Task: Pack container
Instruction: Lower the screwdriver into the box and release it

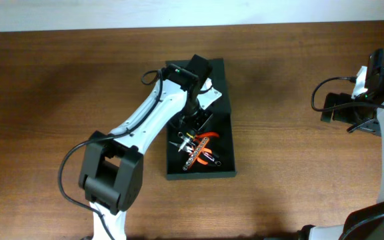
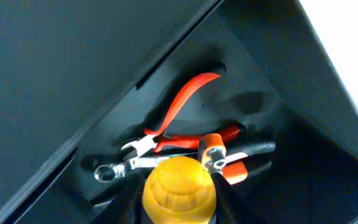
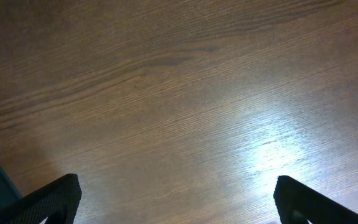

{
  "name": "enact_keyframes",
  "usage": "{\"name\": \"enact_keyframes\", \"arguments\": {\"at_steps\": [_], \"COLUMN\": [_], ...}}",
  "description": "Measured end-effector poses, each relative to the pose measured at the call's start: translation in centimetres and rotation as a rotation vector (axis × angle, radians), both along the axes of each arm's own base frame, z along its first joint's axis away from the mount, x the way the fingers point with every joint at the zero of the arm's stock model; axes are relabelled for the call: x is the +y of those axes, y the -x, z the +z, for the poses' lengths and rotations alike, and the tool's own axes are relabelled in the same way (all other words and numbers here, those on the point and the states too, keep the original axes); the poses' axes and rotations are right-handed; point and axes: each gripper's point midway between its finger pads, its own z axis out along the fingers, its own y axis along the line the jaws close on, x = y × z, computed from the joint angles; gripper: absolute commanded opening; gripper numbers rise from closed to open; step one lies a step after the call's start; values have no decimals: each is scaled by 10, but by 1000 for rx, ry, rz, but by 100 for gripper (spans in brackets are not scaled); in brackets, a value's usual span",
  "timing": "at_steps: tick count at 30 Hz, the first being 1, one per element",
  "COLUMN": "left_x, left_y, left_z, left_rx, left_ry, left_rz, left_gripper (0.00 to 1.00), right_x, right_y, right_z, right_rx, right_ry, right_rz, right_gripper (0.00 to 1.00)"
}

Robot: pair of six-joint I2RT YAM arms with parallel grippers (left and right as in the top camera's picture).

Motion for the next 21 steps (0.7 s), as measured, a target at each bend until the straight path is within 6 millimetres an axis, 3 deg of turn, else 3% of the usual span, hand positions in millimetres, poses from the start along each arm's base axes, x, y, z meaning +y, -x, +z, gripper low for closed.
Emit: {"name": "enact_keyframes", "arguments": {"at_steps": [7, 13, 21], "left_x": [-4, -4, -3], "left_y": [-2, -1, 0], "left_z": [-6, -26, -32], "left_rx": [5, 46, 57], "left_ry": [11, -9, -16], "left_rz": [-1, -1, -1], "left_gripper": [16, 16, 24], "right_x": [0, 0, 0], "right_y": [0, 0, 0], "right_z": [0, 0, 0], "right_rx": [0, 0, 0], "right_ry": [0, 0, 0], "right_rz": [1, 0, 0], "right_gripper": [99, 99, 99]}}
